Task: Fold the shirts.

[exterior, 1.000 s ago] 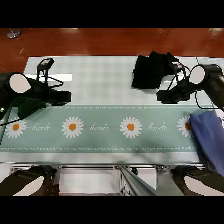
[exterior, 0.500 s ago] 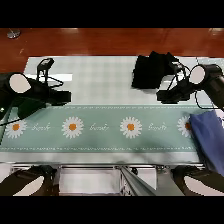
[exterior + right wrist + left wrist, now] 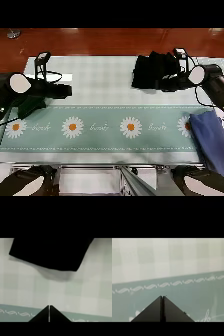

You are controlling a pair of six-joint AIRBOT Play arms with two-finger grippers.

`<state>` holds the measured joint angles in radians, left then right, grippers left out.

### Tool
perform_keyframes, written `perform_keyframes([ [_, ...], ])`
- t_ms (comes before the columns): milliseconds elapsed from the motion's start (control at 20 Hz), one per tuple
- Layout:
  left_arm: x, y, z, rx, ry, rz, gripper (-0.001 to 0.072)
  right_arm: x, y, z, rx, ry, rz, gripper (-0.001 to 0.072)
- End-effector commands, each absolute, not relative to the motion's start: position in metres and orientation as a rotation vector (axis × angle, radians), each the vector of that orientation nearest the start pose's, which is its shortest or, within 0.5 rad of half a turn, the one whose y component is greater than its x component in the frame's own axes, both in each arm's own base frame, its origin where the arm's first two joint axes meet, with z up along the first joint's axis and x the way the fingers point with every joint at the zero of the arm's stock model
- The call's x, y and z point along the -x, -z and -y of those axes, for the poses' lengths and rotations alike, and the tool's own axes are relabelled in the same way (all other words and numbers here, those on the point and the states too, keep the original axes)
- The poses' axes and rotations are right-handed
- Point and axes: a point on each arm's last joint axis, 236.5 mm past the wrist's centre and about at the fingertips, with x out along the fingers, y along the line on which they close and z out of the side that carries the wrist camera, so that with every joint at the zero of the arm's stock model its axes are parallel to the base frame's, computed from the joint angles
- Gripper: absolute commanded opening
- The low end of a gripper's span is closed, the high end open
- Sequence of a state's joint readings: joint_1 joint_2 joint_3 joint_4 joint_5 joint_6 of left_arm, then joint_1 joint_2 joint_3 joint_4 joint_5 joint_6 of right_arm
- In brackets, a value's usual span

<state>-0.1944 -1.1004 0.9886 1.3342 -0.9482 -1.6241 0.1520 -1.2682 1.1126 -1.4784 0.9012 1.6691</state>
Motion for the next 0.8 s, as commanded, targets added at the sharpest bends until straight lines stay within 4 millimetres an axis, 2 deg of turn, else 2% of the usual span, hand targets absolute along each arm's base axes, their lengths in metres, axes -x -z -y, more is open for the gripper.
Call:
perform_keyframes([
  [0,-0.396,-0.052,0.118,0.192,0.235,-0.942,0.0074,-0.459,-0.045,-0.065,-0.012,-0.091,-0.861,0.0580],
  [50,-0.402,-0.053,0.118,0.201,0.230,-0.924,0.0377,-0.478,-0.060,-0.049,0.051,-0.055,-0.763,0.0626],
  [100,-0.404,-0.052,0.119,0.213,0.225,-0.921,0.0689,-0.497,-0.076,-0.031,0.068,-0.006,-0.676,0.0626],
  [150,-0.405,-0.049,0.120,0.215,0.224,-0.924,0.0702,-0.516,-0.090,-0.006,0.043,0.061,-0.623,0.0626],
  [200,-0.405,-0.047,0.120,0.215,0.223,-0.930,0.0702,-0.531,-0.094,0.017,-0.002,0.117,-0.618,0.0626],
  [300,-0.406,-0.044,0.120,0.219,0.220,-0.938,0.0701,-0.557,-0.076,0.050,-0.044,0.176,-0.707,0.0626],
  [350,-0.406,-0.042,0.120,0.219,0.219,-0.942,0.0702,-0.566,-0.060,0.054,-0.036,0.165,-0.776,0.0626],
  [500,-0.406,-0.040,0.120,0.218,0.218,-0.947,0.0702,-0.584,-0.007,0.041,-0.030,0.088,-0.981,0.0626],
  [550,-0.406,-0.040,0.120,0.218,0.218,-0.947,0.0702,-0.590,0.003,0.034,-0.061,0.064,-1.013,0.0626],
  [700,-0.406,-0.040,0.120,0.218,0.218,-0.947,0.0702,-0.597,0.021,-0.013,-0.177,-0.096,-1.079,0.0625],
  [750,-0.406,-0.040,0.120,0.218,0.218,-0.947,0.0702,-0.595,0.030,-0.019,-0.187,-0.115,-1.106,0.0625],
])
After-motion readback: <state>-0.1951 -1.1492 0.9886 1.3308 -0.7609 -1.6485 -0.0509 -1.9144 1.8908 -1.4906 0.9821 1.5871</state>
